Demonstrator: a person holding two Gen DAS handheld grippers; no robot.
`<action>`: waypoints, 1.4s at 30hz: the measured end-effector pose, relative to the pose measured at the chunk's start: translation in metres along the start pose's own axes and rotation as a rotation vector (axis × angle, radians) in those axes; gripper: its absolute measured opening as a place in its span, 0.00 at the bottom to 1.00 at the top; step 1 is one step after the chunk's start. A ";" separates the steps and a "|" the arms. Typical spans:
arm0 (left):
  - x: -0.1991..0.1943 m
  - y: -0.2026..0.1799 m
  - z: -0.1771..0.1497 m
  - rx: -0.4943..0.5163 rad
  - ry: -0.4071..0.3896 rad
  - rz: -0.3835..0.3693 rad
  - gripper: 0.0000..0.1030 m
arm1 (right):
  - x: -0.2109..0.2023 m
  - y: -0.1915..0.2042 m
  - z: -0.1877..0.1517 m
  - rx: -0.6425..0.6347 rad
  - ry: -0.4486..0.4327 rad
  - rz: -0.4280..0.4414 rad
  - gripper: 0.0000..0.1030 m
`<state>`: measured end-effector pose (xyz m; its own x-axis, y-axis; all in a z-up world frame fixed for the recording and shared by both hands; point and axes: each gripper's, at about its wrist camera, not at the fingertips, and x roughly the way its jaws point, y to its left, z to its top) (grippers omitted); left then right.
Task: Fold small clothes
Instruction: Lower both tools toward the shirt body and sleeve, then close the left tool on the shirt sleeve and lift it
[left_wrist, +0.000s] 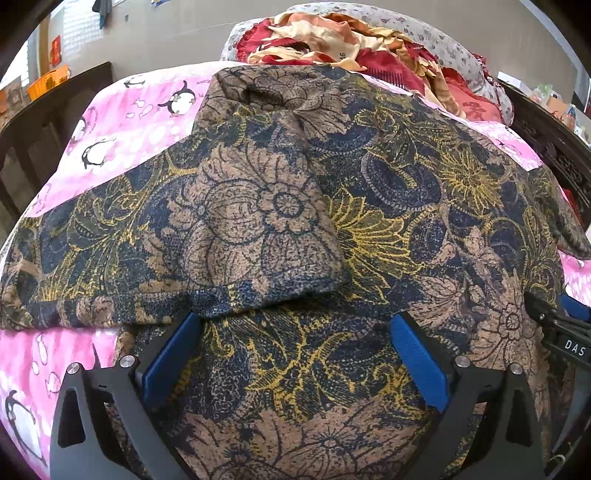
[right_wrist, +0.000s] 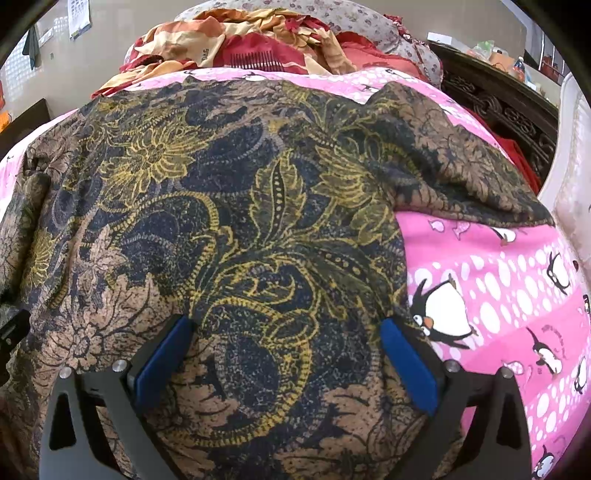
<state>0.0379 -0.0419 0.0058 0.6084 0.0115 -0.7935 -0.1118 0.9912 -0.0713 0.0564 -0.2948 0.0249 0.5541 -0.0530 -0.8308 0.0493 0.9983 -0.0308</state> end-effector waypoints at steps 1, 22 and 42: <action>0.000 0.000 0.000 -0.001 0.000 -0.001 0.86 | 0.000 0.000 0.000 0.002 0.000 0.002 1.00; -0.003 0.001 -0.001 -0.005 0.000 -0.011 0.85 | 0.000 0.000 -0.001 0.004 0.000 0.003 1.00; -0.026 0.025 -0.001 -0.060 0.030 -0.171 0.79 | -0.019 -0.002 -0.025 -0.065 -0.032 0.004 1.00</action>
<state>0.0185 -0.0174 0.0240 0.5987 -0.1615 -0.7845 -0.0557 0.9687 -0.2420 0.0253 -0.2951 0.0271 0.5804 -0.0485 -0.8129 -0.0067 0.9979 -0.0643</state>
